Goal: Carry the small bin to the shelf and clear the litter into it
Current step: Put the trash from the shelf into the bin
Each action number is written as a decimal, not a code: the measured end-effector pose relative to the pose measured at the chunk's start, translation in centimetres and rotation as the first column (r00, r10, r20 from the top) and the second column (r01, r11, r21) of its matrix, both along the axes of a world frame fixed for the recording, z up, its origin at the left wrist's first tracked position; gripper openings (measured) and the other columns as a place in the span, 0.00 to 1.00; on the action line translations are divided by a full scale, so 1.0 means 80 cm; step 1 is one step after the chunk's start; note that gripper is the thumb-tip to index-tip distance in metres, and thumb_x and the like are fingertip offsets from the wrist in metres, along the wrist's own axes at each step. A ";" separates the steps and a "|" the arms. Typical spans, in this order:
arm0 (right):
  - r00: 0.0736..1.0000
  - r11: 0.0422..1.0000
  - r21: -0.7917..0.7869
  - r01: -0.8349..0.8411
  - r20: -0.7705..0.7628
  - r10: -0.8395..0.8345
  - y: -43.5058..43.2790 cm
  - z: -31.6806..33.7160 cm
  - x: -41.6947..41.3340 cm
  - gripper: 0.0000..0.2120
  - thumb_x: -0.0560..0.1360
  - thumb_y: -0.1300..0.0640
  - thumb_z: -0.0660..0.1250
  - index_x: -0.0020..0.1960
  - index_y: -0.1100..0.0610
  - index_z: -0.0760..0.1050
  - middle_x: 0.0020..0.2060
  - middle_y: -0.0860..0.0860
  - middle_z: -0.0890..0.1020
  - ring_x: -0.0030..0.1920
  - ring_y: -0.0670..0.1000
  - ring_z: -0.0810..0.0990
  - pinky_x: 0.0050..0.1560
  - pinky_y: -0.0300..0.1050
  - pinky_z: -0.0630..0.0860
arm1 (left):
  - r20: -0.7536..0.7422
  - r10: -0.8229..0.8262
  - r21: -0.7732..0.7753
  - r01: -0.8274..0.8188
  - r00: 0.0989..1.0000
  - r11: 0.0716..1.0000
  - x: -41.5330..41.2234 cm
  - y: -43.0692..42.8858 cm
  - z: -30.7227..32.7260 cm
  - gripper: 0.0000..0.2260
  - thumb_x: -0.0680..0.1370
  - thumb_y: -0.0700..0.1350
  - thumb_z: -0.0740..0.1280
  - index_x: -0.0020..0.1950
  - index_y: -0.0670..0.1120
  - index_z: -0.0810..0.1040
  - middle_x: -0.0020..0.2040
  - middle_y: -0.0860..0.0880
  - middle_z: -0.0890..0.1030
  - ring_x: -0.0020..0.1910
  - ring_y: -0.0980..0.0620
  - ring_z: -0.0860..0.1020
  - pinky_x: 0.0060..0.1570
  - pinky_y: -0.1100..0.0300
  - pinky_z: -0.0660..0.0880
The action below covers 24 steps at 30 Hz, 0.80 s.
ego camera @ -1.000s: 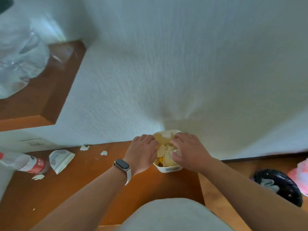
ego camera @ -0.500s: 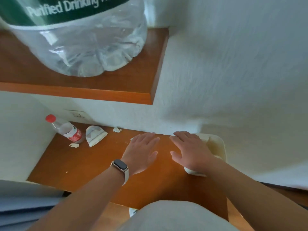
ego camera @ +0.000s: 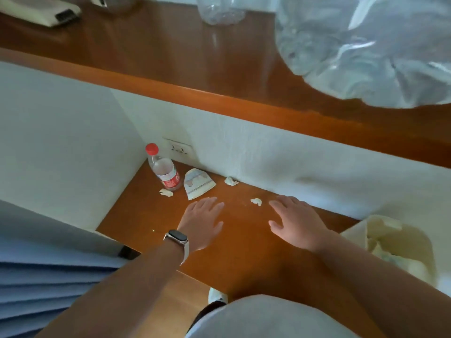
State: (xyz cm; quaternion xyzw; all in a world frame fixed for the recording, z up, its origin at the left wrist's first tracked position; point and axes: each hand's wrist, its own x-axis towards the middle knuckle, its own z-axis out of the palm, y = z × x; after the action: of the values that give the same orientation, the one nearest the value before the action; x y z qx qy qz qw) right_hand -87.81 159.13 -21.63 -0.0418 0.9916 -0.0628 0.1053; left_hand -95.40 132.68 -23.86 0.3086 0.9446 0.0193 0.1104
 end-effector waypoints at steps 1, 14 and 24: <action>1.000 1.000 0.006 0.006 0.006 -0.006 -0.010 -0.006 -0.009 0.25 0.78 0.41 0.57 0.71 0.51 0.65 0.68 0.50 0.72 0.67 0.52 0.71 0.66 0.50 0.71 | 0.010 0.029 0.003 -0.029 1.000 1.000 -0.010 -0.013 -0.006 0.22 0.81 0.56 0.56 0.75 0.53 0.62 0.76 0.49 0.63 0.75 0.47 0.60 0.72 0.48 0.60; 0.973 0.987 0.036 0.157 0.164 -0.161 -0.056 -0.096 -0.092 0.27 0.78 0.48 0.62 0.74 0.53 0.60 0.73 0.53 0.65 0.72 0.54 0.66 0.67 0.50 0.69 | 0.077 0.352 0.051 -0.357 0.933 0.933 -0.111 -0.141 -0.085 0.25 0.80 0.52 0.61 0.75 0.51 0.61 0.76 0.47 0.64 0.75 0.44 0.61 0.71 0.45 0.61; 0.967 0.982 0.050 0.182 0.172 -0.188 -0.074 -0.129 -0.080 0.20 0.78 0.56 0.63 0.69 0.54 0.68 0.62 0.52 0.72 0.58 0.51 0.73 0.55 0.42 0.76 | 0.007 0.340 0.112 -0.339 0.940 0.934 -0.143 -0.159 -0.111 0.17 0.78 0.45 0.63 0.68 0.46 0.71 0.64 0.45 0.74 0.62 0.45 0.73 0.59 0.50 0.72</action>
State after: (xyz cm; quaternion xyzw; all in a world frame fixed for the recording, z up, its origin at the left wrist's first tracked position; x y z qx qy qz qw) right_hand -94.21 153.21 -31.97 0.0582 0.9789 -0.0589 0.1867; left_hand -106.82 119.98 -32.71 0.1465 0.9818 0.0887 0.0823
